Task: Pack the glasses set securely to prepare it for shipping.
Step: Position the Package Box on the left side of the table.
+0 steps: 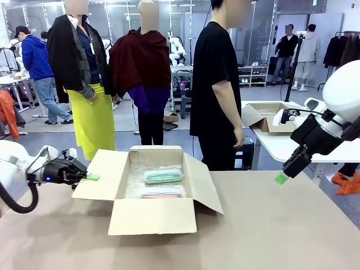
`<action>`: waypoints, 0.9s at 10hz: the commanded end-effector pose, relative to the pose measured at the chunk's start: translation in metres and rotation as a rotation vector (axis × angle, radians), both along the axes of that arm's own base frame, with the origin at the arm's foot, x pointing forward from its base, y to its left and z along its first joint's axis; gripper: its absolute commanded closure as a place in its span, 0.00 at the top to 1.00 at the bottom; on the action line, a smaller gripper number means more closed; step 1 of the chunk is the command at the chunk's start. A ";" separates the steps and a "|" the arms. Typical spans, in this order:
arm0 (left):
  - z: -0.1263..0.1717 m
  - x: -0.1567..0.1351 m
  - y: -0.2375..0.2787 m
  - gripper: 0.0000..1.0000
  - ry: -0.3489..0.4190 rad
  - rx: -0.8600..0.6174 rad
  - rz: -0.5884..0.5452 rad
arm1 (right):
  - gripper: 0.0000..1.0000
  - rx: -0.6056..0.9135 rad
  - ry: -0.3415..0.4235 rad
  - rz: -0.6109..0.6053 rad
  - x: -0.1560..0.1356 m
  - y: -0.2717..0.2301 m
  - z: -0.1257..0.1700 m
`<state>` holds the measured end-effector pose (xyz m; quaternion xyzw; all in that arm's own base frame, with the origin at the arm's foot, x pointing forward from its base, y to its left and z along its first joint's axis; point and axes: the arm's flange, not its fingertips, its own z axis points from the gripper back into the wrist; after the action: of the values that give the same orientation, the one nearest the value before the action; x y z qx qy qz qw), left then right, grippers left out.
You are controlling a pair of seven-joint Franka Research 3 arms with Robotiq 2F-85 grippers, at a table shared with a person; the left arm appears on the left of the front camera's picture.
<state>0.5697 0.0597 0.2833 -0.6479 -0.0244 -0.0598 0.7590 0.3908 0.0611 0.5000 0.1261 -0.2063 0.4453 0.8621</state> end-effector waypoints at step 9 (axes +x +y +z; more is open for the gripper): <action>0.036 -0.035 0.188 0.00 0.081 0.030 0.026 | 1.00 -0.009 0.006 -0.001 0.000 0.000 0.001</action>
<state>0.5295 0.2435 0.3179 -0.6304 -0.0098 -0.0293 0.7756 0.3911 0.0606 0.5000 0.1264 -0.2063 0.4449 0.8623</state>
